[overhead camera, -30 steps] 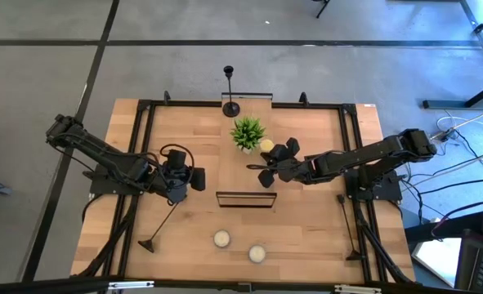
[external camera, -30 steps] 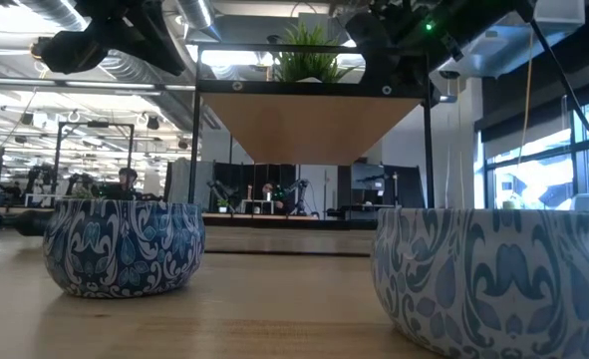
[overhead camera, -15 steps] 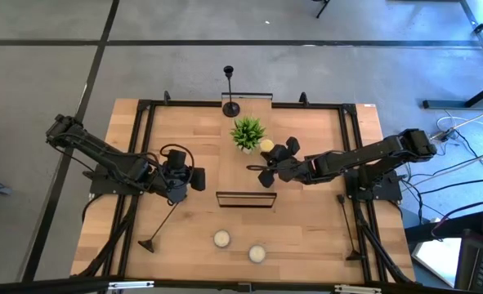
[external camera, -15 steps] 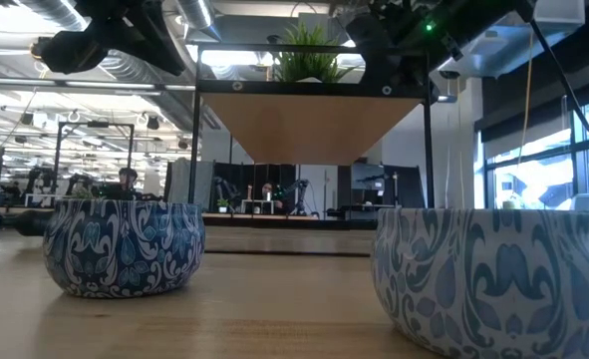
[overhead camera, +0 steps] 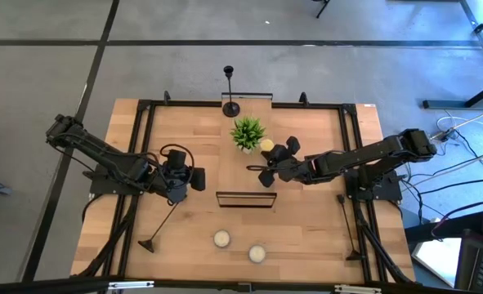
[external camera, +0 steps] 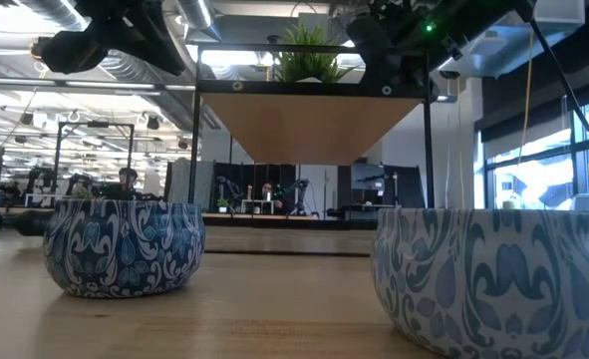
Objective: Pick & Place candle stick holders
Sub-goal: Put the transparent scented candle on the shelf
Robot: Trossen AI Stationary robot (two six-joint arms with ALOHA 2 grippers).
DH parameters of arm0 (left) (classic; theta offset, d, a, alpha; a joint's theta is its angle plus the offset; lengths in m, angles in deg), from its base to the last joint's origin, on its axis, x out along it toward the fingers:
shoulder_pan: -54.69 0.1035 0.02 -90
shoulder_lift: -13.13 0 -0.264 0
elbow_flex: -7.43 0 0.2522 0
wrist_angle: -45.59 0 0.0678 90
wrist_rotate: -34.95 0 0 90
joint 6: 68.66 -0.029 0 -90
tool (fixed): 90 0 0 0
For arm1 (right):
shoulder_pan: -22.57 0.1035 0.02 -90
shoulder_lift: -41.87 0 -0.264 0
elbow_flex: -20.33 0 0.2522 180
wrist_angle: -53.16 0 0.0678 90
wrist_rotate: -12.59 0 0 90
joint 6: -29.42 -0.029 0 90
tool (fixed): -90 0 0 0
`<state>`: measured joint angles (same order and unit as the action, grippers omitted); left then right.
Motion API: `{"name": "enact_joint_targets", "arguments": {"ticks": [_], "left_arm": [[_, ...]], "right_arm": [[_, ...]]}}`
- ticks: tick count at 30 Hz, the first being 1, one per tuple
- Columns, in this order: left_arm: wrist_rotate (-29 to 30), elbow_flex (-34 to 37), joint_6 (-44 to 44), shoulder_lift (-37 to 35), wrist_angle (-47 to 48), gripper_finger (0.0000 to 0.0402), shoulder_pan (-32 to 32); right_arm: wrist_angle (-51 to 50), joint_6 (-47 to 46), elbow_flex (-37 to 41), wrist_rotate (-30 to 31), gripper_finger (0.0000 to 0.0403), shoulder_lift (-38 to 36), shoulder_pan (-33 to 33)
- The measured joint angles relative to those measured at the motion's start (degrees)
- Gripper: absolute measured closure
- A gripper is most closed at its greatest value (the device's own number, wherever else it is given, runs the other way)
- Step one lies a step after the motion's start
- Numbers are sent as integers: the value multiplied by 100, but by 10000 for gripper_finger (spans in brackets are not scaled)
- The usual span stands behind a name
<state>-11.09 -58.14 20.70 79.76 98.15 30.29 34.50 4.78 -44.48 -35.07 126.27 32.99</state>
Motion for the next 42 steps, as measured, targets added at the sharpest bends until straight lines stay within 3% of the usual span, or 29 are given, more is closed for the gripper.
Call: {"name": "enact_joint_targets", "arguments": {"ticks": [28, 34, 42], "left_arm": [[7, 0, -4, 0, -2, 380, 1], [9, 0, -7, 0, -2, 380, 0], [11, 0, -7, 0, -3, 380, 1]], "right_arm": [[63, 237, 0, 114, 397, -2, 0], [266, 367, -2, -100, 397, -2, 25], [-248, 33, -2, -36, 397, -66, 31]]}}
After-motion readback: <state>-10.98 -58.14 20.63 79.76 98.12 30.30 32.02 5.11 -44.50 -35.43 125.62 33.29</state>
